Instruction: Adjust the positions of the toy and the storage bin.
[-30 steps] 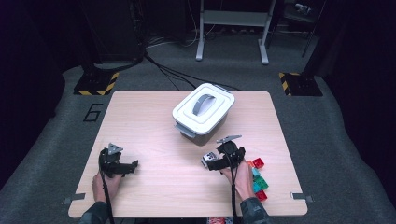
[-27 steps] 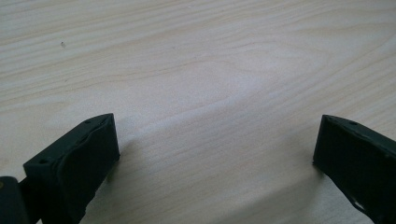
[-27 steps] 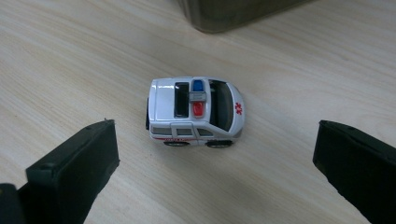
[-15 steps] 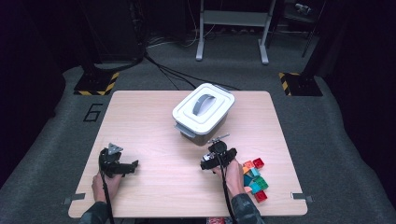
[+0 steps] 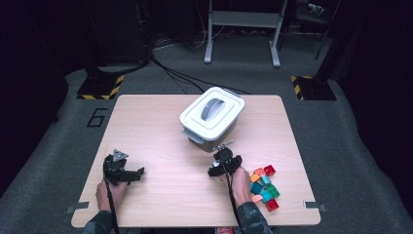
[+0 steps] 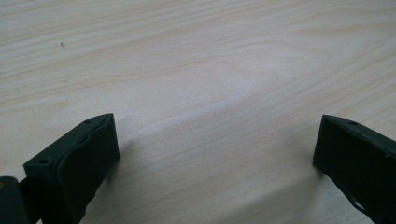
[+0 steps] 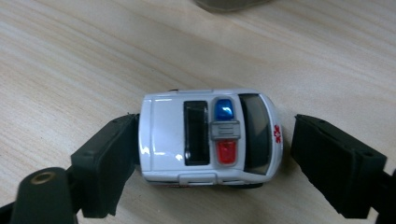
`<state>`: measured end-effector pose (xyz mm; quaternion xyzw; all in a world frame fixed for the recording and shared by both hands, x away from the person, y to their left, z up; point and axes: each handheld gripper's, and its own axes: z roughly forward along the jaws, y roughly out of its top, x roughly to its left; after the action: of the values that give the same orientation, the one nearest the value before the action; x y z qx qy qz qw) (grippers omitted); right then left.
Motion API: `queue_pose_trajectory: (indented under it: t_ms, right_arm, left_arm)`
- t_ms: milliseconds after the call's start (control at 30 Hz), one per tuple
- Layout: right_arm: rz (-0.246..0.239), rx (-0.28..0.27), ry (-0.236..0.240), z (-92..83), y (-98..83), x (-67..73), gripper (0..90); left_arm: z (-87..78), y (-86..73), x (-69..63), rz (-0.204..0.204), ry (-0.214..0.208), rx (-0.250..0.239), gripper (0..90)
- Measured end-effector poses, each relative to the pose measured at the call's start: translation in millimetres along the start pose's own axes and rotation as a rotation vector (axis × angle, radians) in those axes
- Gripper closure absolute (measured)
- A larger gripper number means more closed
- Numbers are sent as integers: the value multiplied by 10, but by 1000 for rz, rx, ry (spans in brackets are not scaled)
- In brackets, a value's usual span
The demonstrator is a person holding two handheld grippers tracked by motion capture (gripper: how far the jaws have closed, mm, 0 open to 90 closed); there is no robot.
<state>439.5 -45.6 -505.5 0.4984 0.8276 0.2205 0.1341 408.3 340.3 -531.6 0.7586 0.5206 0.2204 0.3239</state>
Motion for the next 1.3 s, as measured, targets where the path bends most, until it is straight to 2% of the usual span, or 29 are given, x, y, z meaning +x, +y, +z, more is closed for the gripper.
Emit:
queue_pose_trajectory:
  t_ms: [100, 133, 233, 267, 367, 433, 467, 600, 767, 867, 900, 1133, 1167, 1200, 1233, 1267, 1300]
  right_arm:
    - [-4, -4, 6, -14, 0, 2, 229]
    - [10, 2, 1, -25, 6, 10, 243]
    - [4, 3, 2, -27, 8, 7, 245]
    - [16, 5, 0, -29, 6, 17, 247]
    - [0, 3, 3, -29, 8, 7, 249]
    - [-4, 1, 22, -35, 2, -15, 250]
    - [6, -2, 25, -37, 0, -16, 250]
    - [0, 1, 32, -50, -7, -35, 251]
    - [-21, -27, 22, -137, 0, -61, 251]
    - [1, -24, 16, -196, 4, -70, 250]
    - [-20, -43, 12, -214, 8, -104, 250]
    - [18, -78, -10, -450, 17, -347, 250]
    - [41, -70, -13, -492, 17, -370, 250]
    - [41, -70, -13, -492, 17, -370, 250]
    - [38, -91, -27, -554, 15, -466, 250]
    - [38, -91, -27, -554, 15, -466, 250]
    - [53, -97, -39, -618, 8, -555, 250]
  left_arm:
    - [0, 0, 0, 0, 0, -1, 0]
    - [0, 0, 0, 0, 0, 0, 0]
    - [0, -1, -1, 0, 0, -1, 0]
    - [0, -1, -1, 0, 0, -1, 0]
    - [0, 0, 0, 0, 0, -1, 0]
    - [0, 0, -1, 0, -1, 0, 0]
    - [3, -2, -2, -1, 3, -4, 0]
    - [3, -1, -1, -1, 0, -4, 0]
    - [3, -1, -1, -1, 1, -4, 0]
    - [4, -2, -3, -2, 3, -6, 0]
    - [5, -2, -3, -1, 2, -7, 0]
    - [1, 0, -1, 0, 0, -1, 0]
    - [5, -2, -3, -2, 2, -7, 0]
    - [5, -2, -3, -2, 2, -7, 0]
    - [3, -2, -2, -1, 1, -5, 0]
    - [3, -2, -2, -1, 1, -5, 0]
    - [0, 0, -1, 0, 0, -1, 0]
